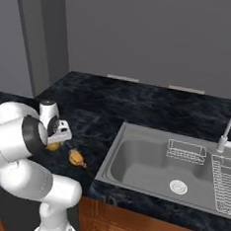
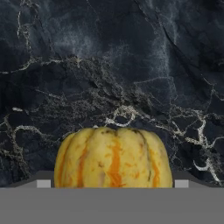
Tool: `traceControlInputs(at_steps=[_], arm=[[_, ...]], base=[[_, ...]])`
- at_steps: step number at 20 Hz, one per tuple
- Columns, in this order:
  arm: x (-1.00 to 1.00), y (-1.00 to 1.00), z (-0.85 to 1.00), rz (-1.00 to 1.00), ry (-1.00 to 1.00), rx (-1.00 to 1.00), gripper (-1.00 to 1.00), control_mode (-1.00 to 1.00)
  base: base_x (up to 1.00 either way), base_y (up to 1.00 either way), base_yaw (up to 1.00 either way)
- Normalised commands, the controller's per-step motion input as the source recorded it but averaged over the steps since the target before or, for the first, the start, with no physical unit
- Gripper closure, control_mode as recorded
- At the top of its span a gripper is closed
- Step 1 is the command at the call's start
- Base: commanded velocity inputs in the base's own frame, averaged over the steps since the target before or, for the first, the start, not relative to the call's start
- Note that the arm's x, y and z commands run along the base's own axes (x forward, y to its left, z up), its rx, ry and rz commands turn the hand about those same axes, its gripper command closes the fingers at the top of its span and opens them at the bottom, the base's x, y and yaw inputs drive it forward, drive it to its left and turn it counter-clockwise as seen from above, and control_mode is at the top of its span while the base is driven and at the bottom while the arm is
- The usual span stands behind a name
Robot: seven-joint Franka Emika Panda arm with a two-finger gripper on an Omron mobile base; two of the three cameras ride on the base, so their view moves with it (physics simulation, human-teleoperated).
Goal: Open the fridge, remove the orange, squash, and chicken drumstick, and place them on any counter.
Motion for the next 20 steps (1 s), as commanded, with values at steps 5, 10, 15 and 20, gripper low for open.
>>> traceControlInputs(at_steps=[5,10,15,20], arm=[[0.09,0.03,-0.36,0.01,0.06,0.00,1.00,-1.00],[0.00,0.00,-0.07,0.00,0.01,0.00,-1.00,-1.00],[-0.08,0.00,0.09,0.00,-0.11,0.00,-1.00,-1.00],[-0.26,-0.05,0.55,0.00,-0.22,0.03,-1.00,-1.00]], base=[[0.00,0.00,0.00],[0.00,0.00,0.00],[0.00,0.00,0.00],[0.00,0.00,0.00]])
